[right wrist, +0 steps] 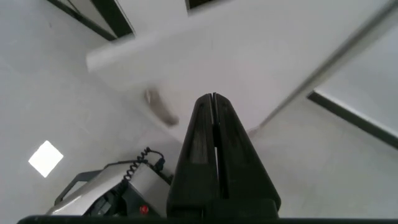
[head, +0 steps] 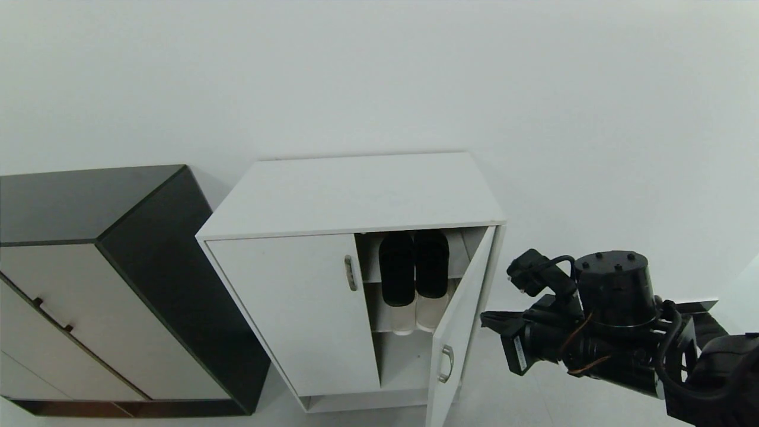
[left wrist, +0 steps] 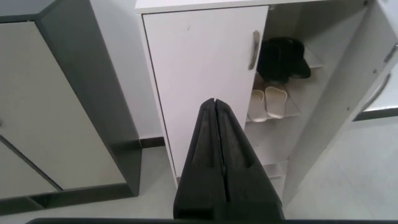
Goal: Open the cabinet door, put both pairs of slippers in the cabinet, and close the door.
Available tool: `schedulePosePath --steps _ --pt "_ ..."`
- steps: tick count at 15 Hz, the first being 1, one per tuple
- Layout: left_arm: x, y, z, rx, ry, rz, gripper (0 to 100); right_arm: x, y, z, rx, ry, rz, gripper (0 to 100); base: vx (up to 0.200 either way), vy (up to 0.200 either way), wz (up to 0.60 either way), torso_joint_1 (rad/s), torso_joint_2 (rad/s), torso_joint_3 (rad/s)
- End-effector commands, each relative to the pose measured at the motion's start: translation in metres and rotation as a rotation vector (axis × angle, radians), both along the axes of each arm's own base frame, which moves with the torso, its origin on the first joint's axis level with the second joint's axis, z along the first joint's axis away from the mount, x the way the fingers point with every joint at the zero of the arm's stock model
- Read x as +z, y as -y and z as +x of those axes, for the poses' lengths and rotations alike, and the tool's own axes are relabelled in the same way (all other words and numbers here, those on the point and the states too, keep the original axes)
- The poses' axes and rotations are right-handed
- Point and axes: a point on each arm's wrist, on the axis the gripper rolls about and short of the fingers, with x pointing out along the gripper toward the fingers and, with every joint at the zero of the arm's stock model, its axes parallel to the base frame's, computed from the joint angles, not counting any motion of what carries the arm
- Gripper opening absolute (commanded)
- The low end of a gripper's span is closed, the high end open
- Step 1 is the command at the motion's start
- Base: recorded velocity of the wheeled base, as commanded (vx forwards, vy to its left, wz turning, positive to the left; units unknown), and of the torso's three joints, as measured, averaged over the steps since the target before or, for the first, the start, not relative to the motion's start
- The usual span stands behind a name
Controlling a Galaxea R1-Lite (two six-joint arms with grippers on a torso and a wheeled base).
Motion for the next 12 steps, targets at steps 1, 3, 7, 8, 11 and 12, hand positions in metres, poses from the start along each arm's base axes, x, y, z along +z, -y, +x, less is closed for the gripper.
schedulePosePath --steps 1,3,7,8,11,12 --pt "0.0 0.0 0.0 0.0 -0.001 0.0 0 -0.002 -0.006 0.007 0.002 -0.001 0.002 0 0.0 0.0 0.0 0.0 0.0 0.0" --pt "0.0 0.0 0.0 0.0 -0.001 0.002 0 -0.003 -0.011 0.013 0.002 0.002 0.005 0 0.0 0.0 0.0 0.0 0.0 0.0" --pt "0.0 0.0 0.0 0.0 -0.001 0.0 0 -0.005 -0.022 0.028 -0.003 0.008 0.009 0 0.0 0.0 0.0 0.0 0.0 0.0" --pt "0.0 0.0 0.0 0.0 -0.001 0.0 0 -0.006 -0.024 0.03 -0.003 0.011 0.011 0 0.0 0.0 0.0 0.0 0.0 0.0" --pt "0.0 0.0 0.0 0.0 -0.001 0.0 0 -0.003 -0.029 0.04 -0.01 0.027 0.023 0 0.0 0.0 0.0 0.0 0.0 0.0" --pt "0.0 0.0 0.0 0.0 -0.001 0.0 0 -0.003 -0.032 0.044 -0.01 0.032 0.026 0 0.0 0.0 0.0 0.0 0.0 0.0"
